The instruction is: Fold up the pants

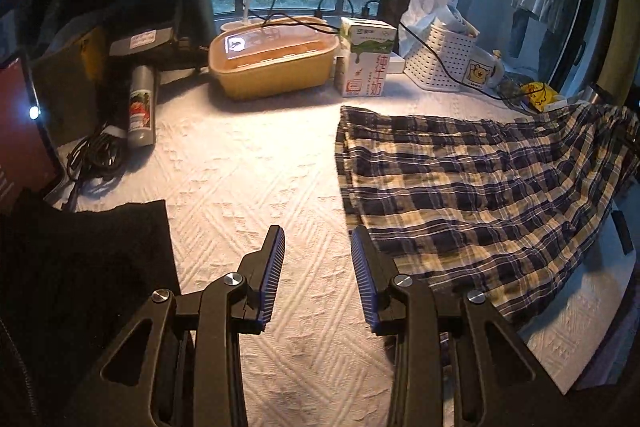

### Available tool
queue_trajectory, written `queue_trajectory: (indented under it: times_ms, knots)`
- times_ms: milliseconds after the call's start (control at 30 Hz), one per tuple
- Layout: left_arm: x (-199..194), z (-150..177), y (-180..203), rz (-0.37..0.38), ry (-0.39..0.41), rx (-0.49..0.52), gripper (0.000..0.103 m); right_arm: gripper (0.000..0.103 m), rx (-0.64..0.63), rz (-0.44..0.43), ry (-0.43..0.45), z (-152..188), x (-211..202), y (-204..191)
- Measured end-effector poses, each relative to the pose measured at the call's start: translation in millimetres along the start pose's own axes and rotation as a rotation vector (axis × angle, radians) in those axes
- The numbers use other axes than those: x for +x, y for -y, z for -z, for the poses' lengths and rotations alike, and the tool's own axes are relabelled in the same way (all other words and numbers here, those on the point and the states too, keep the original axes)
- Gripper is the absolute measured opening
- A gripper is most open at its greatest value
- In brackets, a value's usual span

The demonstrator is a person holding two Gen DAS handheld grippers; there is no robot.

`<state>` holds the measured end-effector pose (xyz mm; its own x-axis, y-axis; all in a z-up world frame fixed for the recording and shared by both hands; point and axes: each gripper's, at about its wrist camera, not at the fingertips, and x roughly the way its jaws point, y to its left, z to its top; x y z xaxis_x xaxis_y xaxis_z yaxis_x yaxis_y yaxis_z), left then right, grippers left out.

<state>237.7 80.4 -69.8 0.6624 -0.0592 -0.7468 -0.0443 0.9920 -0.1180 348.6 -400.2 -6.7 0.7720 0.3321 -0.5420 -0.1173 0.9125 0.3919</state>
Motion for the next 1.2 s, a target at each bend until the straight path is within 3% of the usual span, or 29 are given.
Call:
queue_trajectory:
  times_ms: [200, 400, 733, 967, 1100, 1167, 1200]
  knots:
    - [-2.4, 5.9, -14.4, 0.038, 0.013, -0.016, 0.034, 0.012, -0.13, -0.054, -0.011, 2.6, 6.3, -69.2]
    - [-5.5, 13.8, -28.1, 0.069, 0.015, -0.021, 0.034, 0.012, -0.258, -0.108, -0.077, 22.6, 31.8, -137.9]
    - [-10.0, 25.7, -59.4, 0.057, 0.006, -0.064, 0.037, 0.012, -0.463, -0.181, -0.302, 106.2, 90.9, -235.0]
    - [-10.2, 26.0, -62.5, 0.043, 0.002, -0.07, 0.039, 0.014, -0.573, -0.159, -0.414, 147.0, 113.4, -258.6]
    - [-10.0, 21.7, -52.9, 0.043, 0.001, -0.057, 0.039, 0.028, -0.575, -0.178, -0.409, 145.3, 111.2, -257.7]
    - [-10.3, 17.9, -46.3, 0.04, 0.002, -0.04, 0.039, 0.051, -0.568, -0.185, -0.404, 142.2, 107.6, -254.0]
    - [-10.4, 16.3, -44.4, 0.04, 0.003, -0.034, 0.039, 0.073, -0.562, -0.19, -0.402, 140.5, 105.1, -250.2]
